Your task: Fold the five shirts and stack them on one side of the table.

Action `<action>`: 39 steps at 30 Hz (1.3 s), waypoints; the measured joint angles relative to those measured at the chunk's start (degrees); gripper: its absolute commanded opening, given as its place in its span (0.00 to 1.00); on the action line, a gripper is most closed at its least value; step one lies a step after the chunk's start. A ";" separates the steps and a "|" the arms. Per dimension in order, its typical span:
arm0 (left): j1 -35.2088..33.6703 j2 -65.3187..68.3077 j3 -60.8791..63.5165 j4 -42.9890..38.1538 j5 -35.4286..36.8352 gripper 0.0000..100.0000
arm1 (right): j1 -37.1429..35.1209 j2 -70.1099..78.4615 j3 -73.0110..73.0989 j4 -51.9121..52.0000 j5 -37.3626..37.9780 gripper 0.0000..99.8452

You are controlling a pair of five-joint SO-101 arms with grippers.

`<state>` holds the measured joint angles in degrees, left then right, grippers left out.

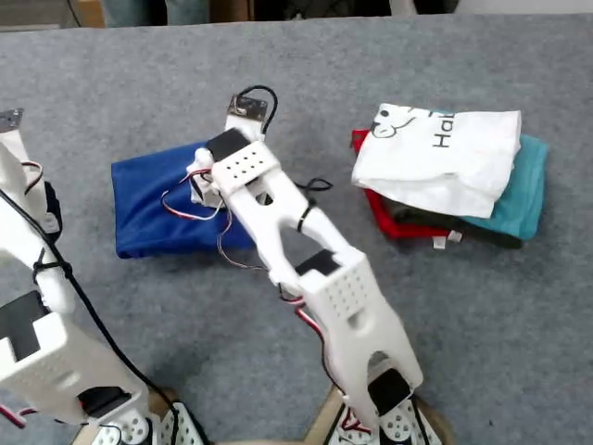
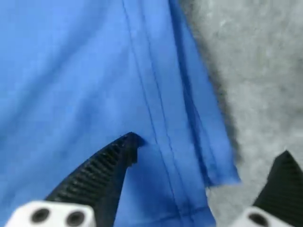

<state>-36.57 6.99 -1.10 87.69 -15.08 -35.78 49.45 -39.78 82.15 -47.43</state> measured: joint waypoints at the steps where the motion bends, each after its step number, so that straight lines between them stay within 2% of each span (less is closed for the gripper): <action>1: 0.00 0.00 0.18 0.00 0.00 0.03 | -0.18 1.67 -1.67 0.00 -0.26 0.36; 8: -1.67 0.00 0.18 0.00 0.00 0.03 | -0.79 9.76 -13.63 6.51 -0.44 0.05; 9: -2.02 0.00 0.18 0.00 -0.09 0.03 | -0.79 10.46 -15.38 8.09 -0.44 0.04; 16: -2.81 0.00 0.53 0.00 0.09 0.03 | -0.79 14.07 -27.25 17.67 5.45 0.01; 23: -4.84 0.00 0.70 0.00 0.00 0.03 | 2.90 14.15 -38.59 18.37 13.01 0.01; 31: -8.70 -0.26 0.70 0.00 0.09 0.13 | 14.77 6.77 -40.00 18.64 20.92 0.01; 39: -9.05 -0.70 0.70 0.00 0.09 0.12 | 30.24 -10.37 -23.38 18.73 27.60 0.01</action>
<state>-45.63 6.29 -0.40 87.69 -14.99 -5.54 39.08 -63.16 100.88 -19.82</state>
